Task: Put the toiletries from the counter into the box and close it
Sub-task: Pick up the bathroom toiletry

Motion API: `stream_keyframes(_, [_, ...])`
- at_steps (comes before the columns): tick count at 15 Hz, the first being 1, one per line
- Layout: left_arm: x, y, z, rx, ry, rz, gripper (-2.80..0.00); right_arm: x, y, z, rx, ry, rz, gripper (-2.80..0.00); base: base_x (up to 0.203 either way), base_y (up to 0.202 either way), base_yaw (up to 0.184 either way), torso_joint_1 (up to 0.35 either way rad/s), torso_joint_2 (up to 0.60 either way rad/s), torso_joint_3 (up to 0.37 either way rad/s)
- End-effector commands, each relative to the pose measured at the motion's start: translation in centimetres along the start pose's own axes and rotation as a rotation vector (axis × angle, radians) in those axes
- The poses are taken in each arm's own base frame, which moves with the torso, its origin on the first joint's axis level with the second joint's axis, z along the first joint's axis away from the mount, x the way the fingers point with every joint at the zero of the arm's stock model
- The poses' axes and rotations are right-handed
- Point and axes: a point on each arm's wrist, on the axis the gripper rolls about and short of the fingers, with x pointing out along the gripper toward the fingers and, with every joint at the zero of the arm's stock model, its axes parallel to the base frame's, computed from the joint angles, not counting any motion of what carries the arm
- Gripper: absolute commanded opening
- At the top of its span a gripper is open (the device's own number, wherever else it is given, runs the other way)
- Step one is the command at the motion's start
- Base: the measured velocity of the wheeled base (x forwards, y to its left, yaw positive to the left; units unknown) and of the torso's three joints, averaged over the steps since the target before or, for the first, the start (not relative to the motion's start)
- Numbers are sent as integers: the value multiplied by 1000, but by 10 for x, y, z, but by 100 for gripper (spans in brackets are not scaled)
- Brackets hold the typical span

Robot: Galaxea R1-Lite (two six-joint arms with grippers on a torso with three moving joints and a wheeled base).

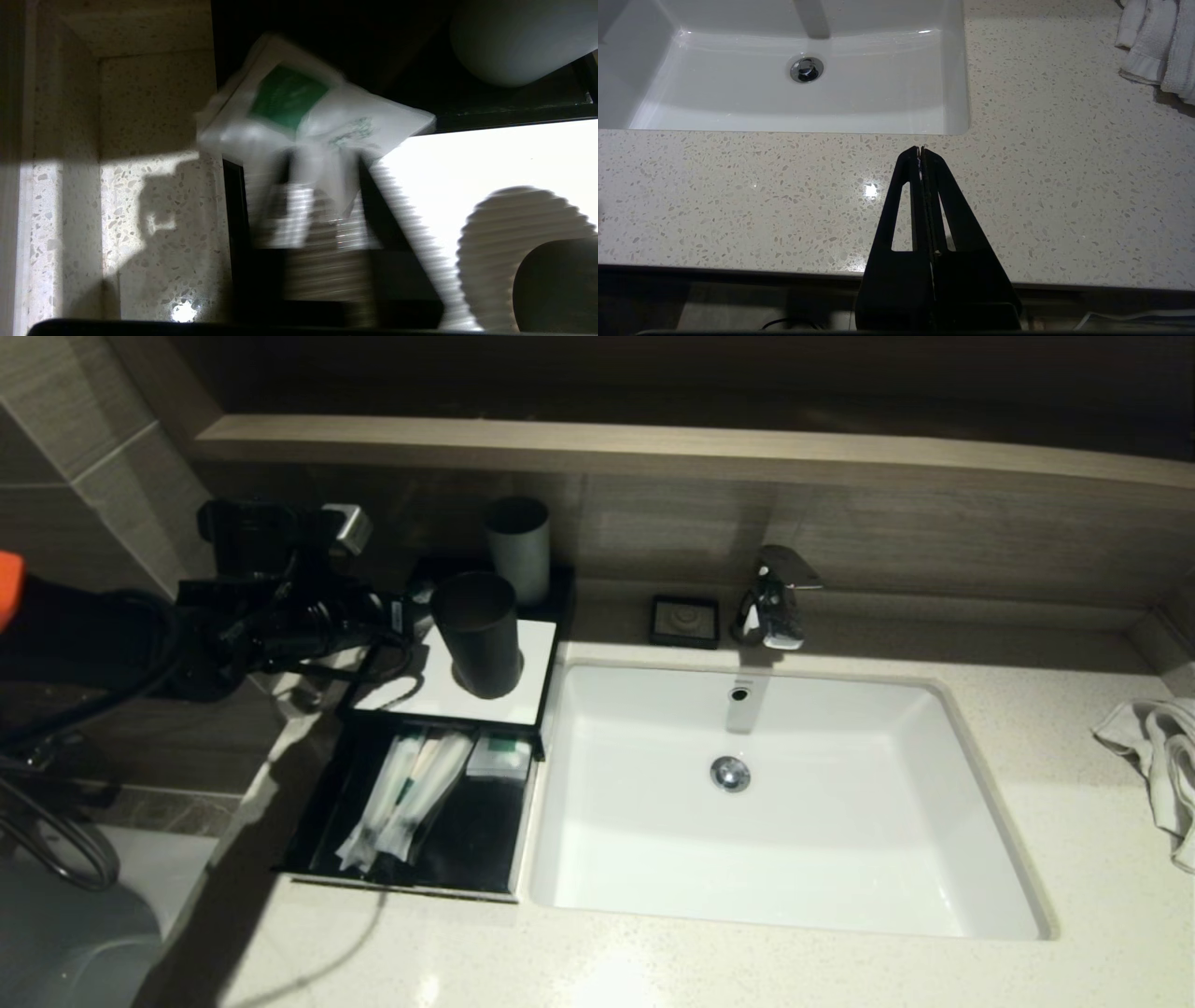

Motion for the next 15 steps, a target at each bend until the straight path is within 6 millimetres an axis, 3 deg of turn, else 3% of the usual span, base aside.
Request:
stream_keyframes(1, [-1,0,0,1,-2,-2,-280,0,0,0,-1,0,0,-280,0,0,0,0,0,0])
stream_keyframes(7, [-7,-1,6,-1,-18,1,-280,0,0,0,1,2,0,-280,0,0,0,0,0,0])
stream_keyframes(12, [-35,-5,29,4,-83,3,-280,0,0,0,1,0,0,-280,0,0,0,0,0,0])
stream_keyframes(15, [-54,-7,27,1,-75,6,-280,0,0,0,1,0,0,-280,0,0,0,0,0,0])
